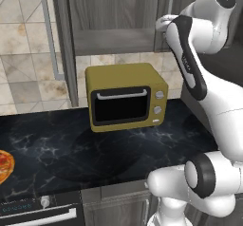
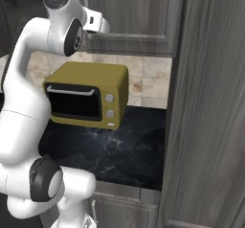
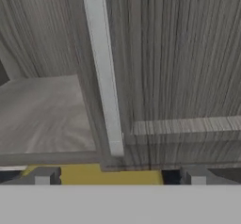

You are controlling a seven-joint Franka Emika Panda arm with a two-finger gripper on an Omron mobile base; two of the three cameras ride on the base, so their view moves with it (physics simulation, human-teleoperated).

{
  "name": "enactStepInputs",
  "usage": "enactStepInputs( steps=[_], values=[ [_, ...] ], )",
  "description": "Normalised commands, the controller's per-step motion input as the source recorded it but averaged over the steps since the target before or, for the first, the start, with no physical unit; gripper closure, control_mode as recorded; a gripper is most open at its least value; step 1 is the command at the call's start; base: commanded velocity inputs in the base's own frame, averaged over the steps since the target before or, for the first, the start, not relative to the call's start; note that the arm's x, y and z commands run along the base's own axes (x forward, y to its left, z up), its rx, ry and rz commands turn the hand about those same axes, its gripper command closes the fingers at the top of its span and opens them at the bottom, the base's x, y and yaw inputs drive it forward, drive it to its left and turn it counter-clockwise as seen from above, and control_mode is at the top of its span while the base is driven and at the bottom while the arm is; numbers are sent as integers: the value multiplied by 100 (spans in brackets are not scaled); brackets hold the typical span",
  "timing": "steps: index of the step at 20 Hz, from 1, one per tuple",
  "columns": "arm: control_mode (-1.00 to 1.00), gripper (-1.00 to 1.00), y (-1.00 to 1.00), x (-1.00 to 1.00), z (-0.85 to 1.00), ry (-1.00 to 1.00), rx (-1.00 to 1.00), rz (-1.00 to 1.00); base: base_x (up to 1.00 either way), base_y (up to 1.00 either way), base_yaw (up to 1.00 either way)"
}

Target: Open the cabinet. Pick the sponge and place it next to the sink. Then close the cabinet.

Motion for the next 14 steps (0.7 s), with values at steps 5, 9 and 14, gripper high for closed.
enactStepInputs(
  steps=[5,9,14],
  values=[
    [-100,-100,0,28,0,-6,2,0,0,0,0],
    [-100,-100,0,20,0,-10,3,0,0,0,0],
    [-100,-100,0,12,0,-9,3,0,0,0,0]
  ],
)
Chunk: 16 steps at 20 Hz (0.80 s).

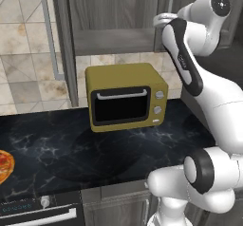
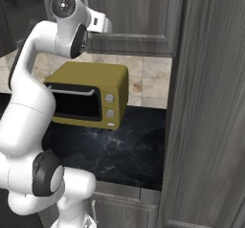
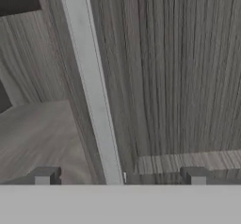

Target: Open the cabinet. Pick the sponge and place it next to the sink. Then close the cabinet.

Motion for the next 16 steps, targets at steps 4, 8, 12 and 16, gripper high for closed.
enactStepInputs(
  steps=[4,8,12,16],
  values=[
    [-100,-100,0,18,8,5,0,0,0,0,0],
    [-100,-100,0,21,-1,1,0,0,0,0,0],
    [-100,-100,0,27,-6,-2,0,0,0,0,0],
    [-100,-100,0,34,-15,-9,0,0,0,0,0]
  ],
)
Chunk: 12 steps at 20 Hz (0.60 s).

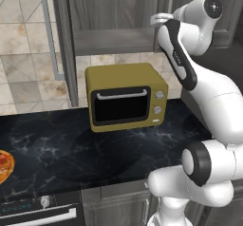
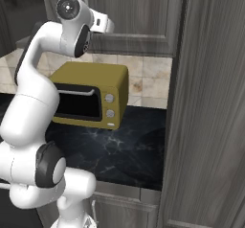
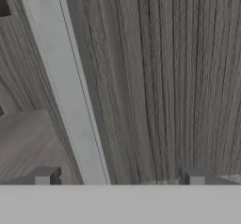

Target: Open the cabinet. Pick the sponge and place it next to the sink. Then close the cabinet.

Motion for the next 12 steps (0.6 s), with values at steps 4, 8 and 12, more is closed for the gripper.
enactStepInputs(
  steps=[4,8,12],
  values=[
    [-100,-100,0,33,-21,-9,0,0,0,0,0],
    [-100,-100,0,14,-8,-3,0,0,0,0,0],
    [-100,100,0,0,0,0,0,0,0,0,0]
  ],
)
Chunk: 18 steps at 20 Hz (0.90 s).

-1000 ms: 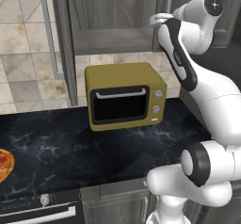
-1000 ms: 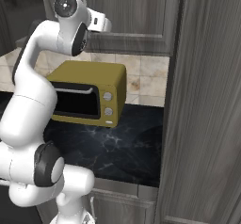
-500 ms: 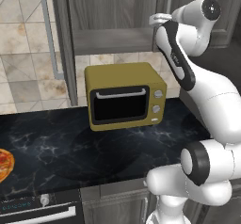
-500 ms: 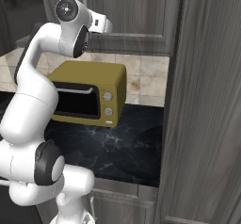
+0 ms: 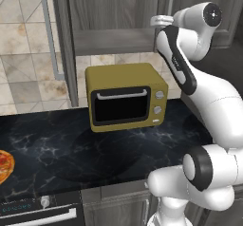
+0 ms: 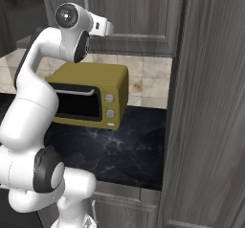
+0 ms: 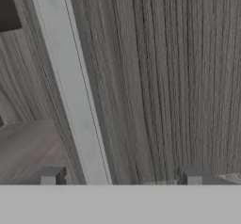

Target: Open the cabinet. Pick the sponge and place it next to the sink. Then close the cabinet.

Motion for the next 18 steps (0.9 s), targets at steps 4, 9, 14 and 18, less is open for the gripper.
enactStepInputs(
  steps=[4,9,14,18],
  values=[
    [-100,100,0,0,0,0,0,0,0,0,0],
    [-100,100,0,0,0,0,0,0,0,0,0],
    [-100,100,-22,0,0,0,0,0,0,0,0],
    [-100,100,-49,0,0,0,0,-3,0,0,0]
  ],
)
